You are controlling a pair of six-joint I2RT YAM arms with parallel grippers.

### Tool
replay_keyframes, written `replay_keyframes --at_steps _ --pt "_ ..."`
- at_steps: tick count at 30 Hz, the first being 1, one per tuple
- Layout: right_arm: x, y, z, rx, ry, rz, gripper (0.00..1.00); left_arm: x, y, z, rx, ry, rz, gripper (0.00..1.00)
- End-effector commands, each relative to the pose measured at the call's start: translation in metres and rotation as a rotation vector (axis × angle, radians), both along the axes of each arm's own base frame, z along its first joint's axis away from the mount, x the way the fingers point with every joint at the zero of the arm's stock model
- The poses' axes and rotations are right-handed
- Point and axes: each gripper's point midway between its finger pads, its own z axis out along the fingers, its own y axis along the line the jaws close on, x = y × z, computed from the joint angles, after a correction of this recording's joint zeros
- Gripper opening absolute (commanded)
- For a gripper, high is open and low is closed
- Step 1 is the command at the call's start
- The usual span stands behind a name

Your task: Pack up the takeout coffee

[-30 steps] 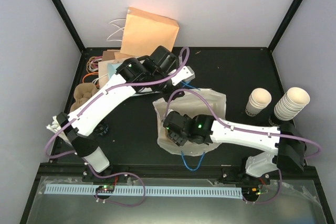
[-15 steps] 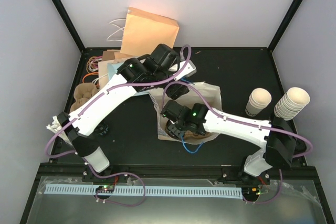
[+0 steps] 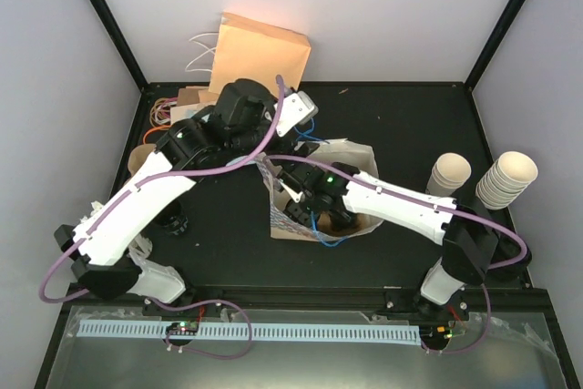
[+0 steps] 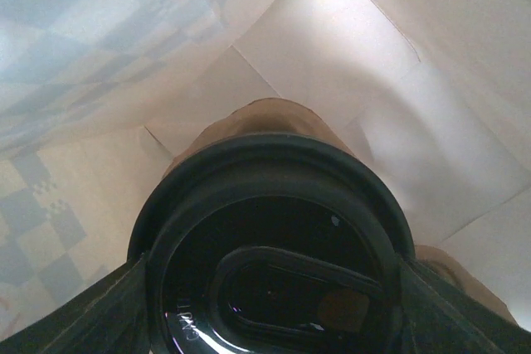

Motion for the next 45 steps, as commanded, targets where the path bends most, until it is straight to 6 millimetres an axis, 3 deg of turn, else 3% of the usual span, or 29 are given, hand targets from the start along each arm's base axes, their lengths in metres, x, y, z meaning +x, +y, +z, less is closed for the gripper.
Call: replay_keyframes --at_steps 1,7,14,20,27,30,38,40,45 --pt "0.004 -0.026 -0.041 -0.098 0.132 -0.07 0.65 -0.01 0.017 0.023 -0.065 -0.049 0.039 0.99" --pt "0.013 -0.028 -0.051 -0.107 0.174 -0.083 0.65 -0.022 0.036 0.031 -0.115 -0.071 0.07 0.99" --pt "0.01 -0.028 -0.06 -0.11 0.225 -0.086 0.65 -0.022 0.06 0.027 -0.125 -0.033 0.179 0.99" --pt "0.016 -0.038 -0.07 -0.118 0.265 -0.13 0.65 -0.028 0.075 0.035 -0.18 -0.072 0.204 0.99" --pt "0.018 -0.038 -0.059 -0.094 0.235 -0.119 0.65 0.013 0.105 0.012 -0.136 0.01 0.437 0.99" --pt "0.018 -0.041 -0.06 -0.106 0.233 -0.12 0.65 0.029 0.12 0.013 -0.158 0.041 0.508 0.99" --pt "0.019 -0.039 -0.066 -0.122 0.247 -0.134 0.65 0.028 0.169 0.014 -0.297 0.089 0.693 0.99" --pt "0.019 -0.039 -0.07 -0.127 0.258 -0.135 0.65 0.02 0.17 0.007 -0.312 0.104 0.671 0.99" --pt "0.024 -0.042 -0.067 -0.152 0.2 -0.141 0.65 -0.008 0.144 -0.011 -0.351 0.166 0.463 0.99"
